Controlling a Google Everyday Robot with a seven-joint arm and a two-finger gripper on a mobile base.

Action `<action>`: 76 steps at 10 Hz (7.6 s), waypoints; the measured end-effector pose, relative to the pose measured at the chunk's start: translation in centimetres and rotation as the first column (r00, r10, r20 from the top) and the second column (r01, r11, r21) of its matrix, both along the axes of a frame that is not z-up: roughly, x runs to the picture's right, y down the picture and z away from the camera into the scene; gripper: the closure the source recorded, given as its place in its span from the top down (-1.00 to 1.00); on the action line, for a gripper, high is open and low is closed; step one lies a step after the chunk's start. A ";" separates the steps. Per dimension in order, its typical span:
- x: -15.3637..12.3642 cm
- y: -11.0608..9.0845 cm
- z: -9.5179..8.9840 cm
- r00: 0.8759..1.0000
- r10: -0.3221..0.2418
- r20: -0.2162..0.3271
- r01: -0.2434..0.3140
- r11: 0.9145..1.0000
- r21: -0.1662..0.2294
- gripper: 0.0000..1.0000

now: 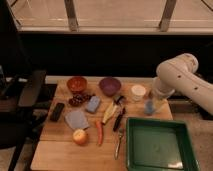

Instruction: Place grapes in metal cup

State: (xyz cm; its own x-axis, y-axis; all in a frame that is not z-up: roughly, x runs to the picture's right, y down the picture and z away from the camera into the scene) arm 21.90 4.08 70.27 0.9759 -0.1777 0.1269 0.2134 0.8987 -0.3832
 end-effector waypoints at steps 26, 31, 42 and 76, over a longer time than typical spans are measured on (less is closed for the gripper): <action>-31.3 -0.7 13.1 0.760 -0.208 0.615 0.247 0.969 0.022 0.30; -31.8 -0.6 13.4 0.749 -0.216 0.627 0.256 0.966 0.028 0.30; -40.5 2.9 19.9 0.637 -0.263 0.724 0.357 0.934 0.025 0.30; -20.5 -14.7 9.5 0.905 -0.188 0.383 0.090 0.962 0.258 -1.00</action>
State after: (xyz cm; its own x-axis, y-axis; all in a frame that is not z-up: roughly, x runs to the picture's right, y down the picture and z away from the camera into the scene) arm 1.42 -10.59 79.73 0.8137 -0.3794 0.4403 0.4341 0.9005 -0.0263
